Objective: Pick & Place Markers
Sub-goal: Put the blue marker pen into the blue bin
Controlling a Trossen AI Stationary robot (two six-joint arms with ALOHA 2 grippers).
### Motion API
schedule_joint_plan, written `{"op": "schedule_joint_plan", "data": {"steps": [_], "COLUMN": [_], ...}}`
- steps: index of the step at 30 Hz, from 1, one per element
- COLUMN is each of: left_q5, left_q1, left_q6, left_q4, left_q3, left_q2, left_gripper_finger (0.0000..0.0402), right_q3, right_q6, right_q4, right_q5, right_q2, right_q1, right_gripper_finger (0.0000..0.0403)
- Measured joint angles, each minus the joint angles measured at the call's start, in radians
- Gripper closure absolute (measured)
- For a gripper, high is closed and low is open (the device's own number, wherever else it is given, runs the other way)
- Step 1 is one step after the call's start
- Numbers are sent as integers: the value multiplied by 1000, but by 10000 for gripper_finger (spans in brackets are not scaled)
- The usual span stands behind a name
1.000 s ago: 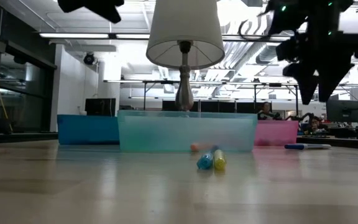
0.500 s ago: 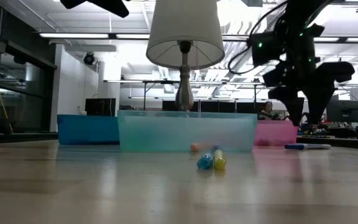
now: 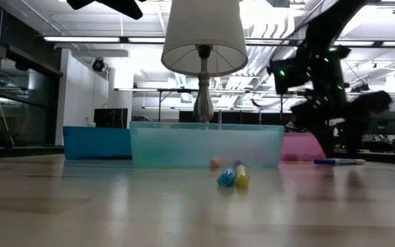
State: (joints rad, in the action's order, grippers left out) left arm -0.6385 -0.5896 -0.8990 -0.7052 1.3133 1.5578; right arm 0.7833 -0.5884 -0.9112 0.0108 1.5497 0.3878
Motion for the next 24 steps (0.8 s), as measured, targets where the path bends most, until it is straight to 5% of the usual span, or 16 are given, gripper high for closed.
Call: {"op": "schedule_joint_plan", "data": {"steps": [8, 24], "left_q5": [0, 16], "left_q1": [0, 0], "left_q6": [-1, -23], "left_q4": [0, -4], "left_q3": [0, 0], "left_q2": [0, 0], "left_gripper_finger": [257, 257], "right_q3": [-173, -234], "right_q6": [28, 88], "right_q4": [166, 250], "right_q5": [2, -101], "right_q2": [-63, -143], "right_q1": [-3, 34], "right_gripper_finger": [156, 159]}}
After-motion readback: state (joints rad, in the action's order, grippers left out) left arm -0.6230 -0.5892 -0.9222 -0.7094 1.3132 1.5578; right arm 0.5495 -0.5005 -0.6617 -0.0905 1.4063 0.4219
